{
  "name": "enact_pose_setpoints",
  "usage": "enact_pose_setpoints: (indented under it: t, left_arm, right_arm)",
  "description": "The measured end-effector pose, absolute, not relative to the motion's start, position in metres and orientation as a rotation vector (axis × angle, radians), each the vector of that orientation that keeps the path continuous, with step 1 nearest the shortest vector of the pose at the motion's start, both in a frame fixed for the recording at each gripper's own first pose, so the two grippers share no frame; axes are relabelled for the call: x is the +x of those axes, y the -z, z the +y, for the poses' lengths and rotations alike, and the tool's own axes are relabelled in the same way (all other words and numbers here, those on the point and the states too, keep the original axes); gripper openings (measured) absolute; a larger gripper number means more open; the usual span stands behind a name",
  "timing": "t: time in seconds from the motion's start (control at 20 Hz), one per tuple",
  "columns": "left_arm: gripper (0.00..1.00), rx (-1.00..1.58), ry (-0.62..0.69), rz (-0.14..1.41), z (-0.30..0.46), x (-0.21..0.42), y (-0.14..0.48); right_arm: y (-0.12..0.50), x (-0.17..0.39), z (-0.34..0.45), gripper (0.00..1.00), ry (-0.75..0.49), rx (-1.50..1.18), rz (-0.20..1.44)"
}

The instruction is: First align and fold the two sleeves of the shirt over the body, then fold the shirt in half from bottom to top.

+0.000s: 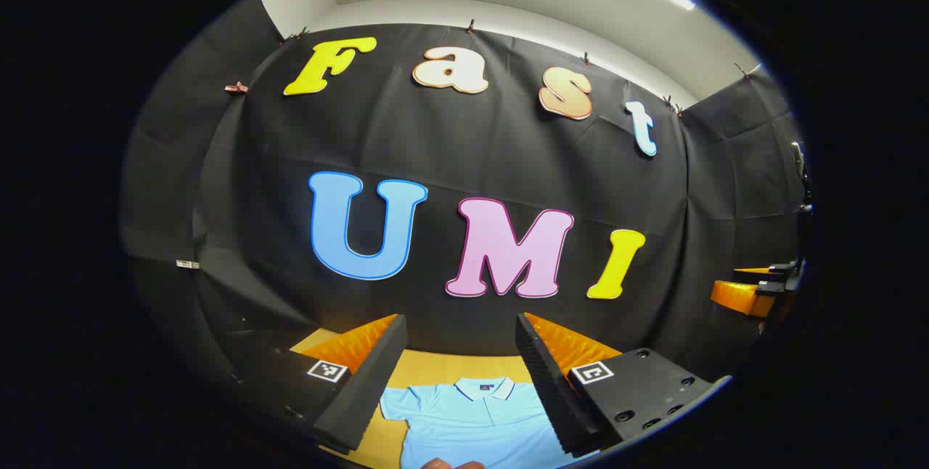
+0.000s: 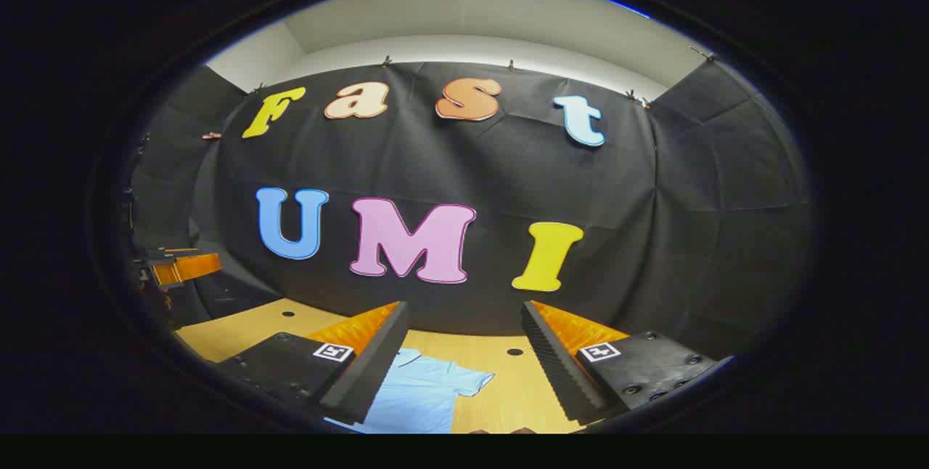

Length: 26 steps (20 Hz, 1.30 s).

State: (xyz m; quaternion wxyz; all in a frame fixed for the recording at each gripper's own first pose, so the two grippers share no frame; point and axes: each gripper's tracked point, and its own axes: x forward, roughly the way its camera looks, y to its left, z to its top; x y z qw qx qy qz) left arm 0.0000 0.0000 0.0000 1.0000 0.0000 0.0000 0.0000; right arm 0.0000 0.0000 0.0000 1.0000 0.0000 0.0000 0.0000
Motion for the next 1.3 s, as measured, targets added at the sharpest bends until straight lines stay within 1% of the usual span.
enact_pose_setpoints:
  t: [0.15,0.25,0.45,0.65,0.8,0.9,1.0,1.15,1.2,1.3]
  left_arm:
    - [0.96,0.000,-0.038,0.026,0.002,0.002,0.004]
    - [0.96,-0.027,-0.026,0.017,-0.008,0.002,-0.002]
    - [0.96,0.031,-0.036,0.010,-0.004,-0.004,-0.003]
    - [0.96,0.017,-0.039,0.020,-0.001,-0.007,-0.002]
    - [0.96,0.031,-0.047,0.017,0.005,-0.011,-0.004]
    - [0.96,0.035,-0.057,0.014,0.011,-0.012,-0.007]
    - [0.96,0.032,-0.066,0.011,0.016,-0.012,-0.009]
    - [0.96,0.024,-0.066,0.023,0.020,-0.016,-0.004]
    - [0.96,0.024,-0.060,0.028,0.020,-0.016,-0.003]
    - [0.96,0.024,-0.051,0.028,0.024,-0.015,-0.004]
  right_arm:
    - [0.004,0.000,-0.002,0.97,0.008,-0.002,0.004]
    - [0.006,0.000,0.000,0.97,0.004,-0.003,0.005]
    - [0.009,0.000,0.003,0.99,-0.006,-0.012,0.012]
    - [0.015,0.001,0.011,0.95,-0.015,-0.011,0.024]
    - [0.016,0.004,0.015,0.99,-0.023,-0.023,0.024]
    - [0.017,0.008,0.017,0.97,-0.028,-0.022,0.033]
    - [0.014,0.013,0.021,0.95,-0.042,-0.025,0.031]
    - [0.008,0.024,0.028,0.95,-0.065,-0.053,0.018]
    - [0.009,0.028,0.030,0.97,-0.073,-0.054,0.025]
    - [0.008,0.033,0.037,0.97,-0.094,-0.034,0.049]
